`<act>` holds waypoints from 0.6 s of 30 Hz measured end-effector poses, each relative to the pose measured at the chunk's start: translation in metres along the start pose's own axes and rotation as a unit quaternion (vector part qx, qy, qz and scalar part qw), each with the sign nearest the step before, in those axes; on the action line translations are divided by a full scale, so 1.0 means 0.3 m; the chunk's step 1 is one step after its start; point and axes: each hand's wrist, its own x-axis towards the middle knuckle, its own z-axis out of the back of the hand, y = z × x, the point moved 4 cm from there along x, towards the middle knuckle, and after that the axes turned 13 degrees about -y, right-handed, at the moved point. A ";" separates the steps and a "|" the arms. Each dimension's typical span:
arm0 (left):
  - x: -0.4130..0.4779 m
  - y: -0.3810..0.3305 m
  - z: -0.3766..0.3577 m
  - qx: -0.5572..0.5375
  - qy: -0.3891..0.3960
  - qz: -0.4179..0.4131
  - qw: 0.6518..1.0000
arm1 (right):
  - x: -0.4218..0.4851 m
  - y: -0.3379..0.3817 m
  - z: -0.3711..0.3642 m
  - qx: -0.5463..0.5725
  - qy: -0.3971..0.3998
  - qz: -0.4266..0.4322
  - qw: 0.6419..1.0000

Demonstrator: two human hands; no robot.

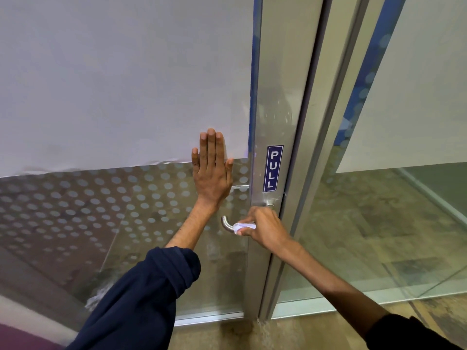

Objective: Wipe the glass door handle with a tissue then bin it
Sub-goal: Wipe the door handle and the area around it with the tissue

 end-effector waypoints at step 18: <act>0.003 -0.005 0.001 -0.003 0.003 0.005 1.000 | 0.024 -0.190 0.096 0.092 -0.079 -0.056 0.991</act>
